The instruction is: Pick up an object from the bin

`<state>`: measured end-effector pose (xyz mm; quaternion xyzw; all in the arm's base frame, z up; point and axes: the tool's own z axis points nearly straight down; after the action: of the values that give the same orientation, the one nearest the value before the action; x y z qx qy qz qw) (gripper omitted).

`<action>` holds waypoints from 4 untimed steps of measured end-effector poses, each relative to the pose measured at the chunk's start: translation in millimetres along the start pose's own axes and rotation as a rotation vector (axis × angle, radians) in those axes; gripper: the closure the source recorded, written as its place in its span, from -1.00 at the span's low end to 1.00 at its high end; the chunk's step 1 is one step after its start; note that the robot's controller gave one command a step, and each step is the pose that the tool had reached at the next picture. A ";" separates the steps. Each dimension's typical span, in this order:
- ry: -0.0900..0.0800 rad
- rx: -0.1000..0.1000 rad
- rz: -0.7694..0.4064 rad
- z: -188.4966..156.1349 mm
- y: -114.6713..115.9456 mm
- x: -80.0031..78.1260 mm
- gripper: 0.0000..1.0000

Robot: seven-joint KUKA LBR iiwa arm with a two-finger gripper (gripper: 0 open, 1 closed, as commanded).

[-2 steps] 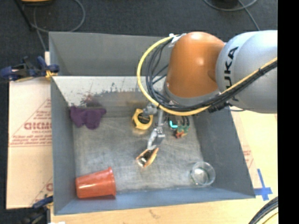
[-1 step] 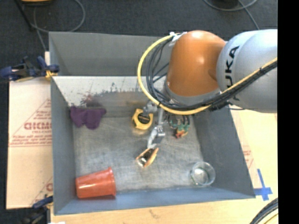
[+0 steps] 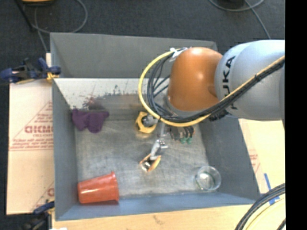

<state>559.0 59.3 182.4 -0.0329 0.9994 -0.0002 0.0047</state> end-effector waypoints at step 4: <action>0.025 -0.002 -0.079 103.3 -30.0 -21.6 1.00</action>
Offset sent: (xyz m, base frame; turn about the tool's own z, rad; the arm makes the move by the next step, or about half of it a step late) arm -0.0293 -0.0396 -0.0998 -0.1708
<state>583.5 30.8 79.3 -0.0722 0.9974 0.0002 -0.0077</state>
